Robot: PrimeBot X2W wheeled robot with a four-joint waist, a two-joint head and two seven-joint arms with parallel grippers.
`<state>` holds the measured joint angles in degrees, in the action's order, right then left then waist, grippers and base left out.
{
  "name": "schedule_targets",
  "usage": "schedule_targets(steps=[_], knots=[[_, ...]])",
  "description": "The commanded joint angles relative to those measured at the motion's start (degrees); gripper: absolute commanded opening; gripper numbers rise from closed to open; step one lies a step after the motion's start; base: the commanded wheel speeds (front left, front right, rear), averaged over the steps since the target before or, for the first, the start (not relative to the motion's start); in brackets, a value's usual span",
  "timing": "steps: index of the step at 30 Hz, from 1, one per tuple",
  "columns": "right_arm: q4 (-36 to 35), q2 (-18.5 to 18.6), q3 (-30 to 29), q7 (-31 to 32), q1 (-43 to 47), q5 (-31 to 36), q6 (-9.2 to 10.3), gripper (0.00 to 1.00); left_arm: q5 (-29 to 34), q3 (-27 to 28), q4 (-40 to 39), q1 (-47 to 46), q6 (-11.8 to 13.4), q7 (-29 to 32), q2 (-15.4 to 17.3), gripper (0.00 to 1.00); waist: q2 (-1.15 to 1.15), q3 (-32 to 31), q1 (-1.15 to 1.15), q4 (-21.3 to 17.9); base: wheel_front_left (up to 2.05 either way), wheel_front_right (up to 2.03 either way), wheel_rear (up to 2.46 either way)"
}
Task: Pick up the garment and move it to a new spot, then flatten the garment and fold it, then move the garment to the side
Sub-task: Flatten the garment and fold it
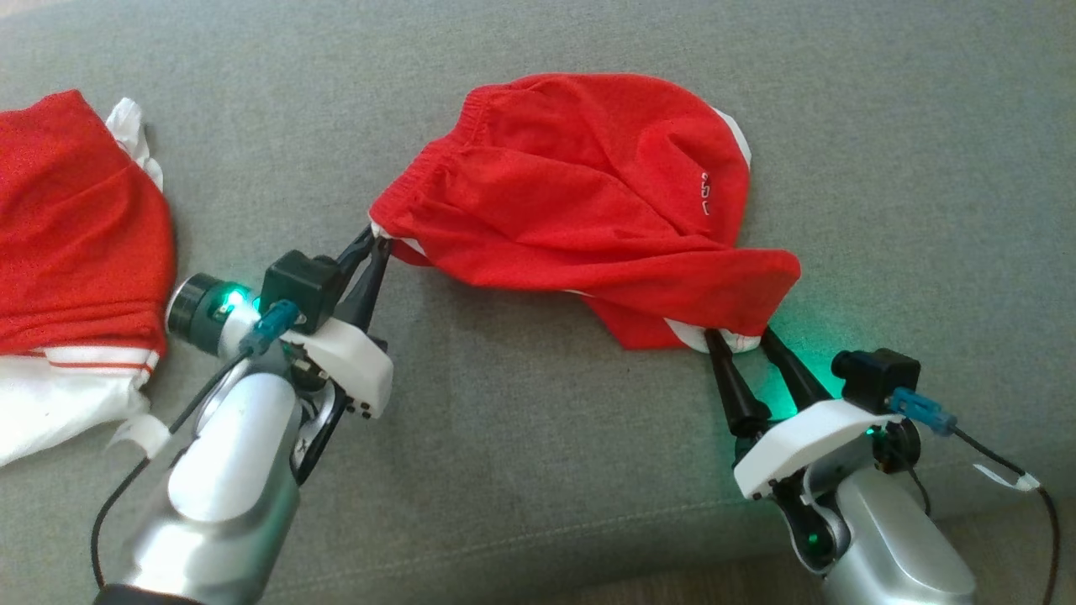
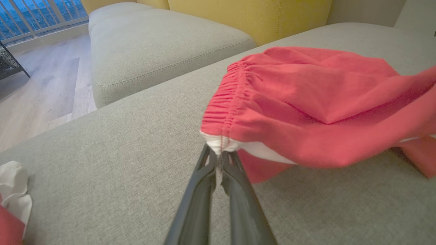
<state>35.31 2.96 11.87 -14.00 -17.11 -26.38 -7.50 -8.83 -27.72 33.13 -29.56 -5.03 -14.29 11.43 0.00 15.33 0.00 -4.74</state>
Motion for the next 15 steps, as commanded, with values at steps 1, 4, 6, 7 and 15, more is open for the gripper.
schedule_targets(steps=[1,4,6,7,15], knots=[[-0.29,-0.08,1.86,-0.32,-0.85,-0.37,0.01,1.0,-0.52,1.93,-1.87,-2.41,0.49,-0.46,1.72,0.0,0.0,-0.09,0.0,-0.04,0.0,0.0,0.0],[0.63,-0.08,2.74,-0.24,-1.04,-0.27,0.01,1.0,-0.75,2.1,-1.74,-2.56,0.82,-0.4,2.05,0.0,0.0,-0.34,0.0,-0.17,0.0,0.0,0.0],[0.99,-0.08,3.03,-0.05,-1.02,0.11,0.01,0.68,-0.9,2.21,-1.56,-2.55,1.12,-0.38,2.24,0.0,0.0,-0.61,0.0,-0.27,0.0,0.0,0.0],[1.05,-0.08,3.11,0.12,-0.96,0.13,0.01,0.31,-0.97,2.27,-1.43,-2.54,1.32,-0.35,2.29,0.0,0.0,-0.76,0.0,-0.33,0.0,0.0,0.0],[-0.81,-0.08,3.38,2.79,1.36,1.78,0.01,0.0,-1.59,1.86,-0.05,-1.53,2.15,0.02,2.05,0.0,0.0,-3.44,0.0,-0.56,0.0,0.0,0.0]])
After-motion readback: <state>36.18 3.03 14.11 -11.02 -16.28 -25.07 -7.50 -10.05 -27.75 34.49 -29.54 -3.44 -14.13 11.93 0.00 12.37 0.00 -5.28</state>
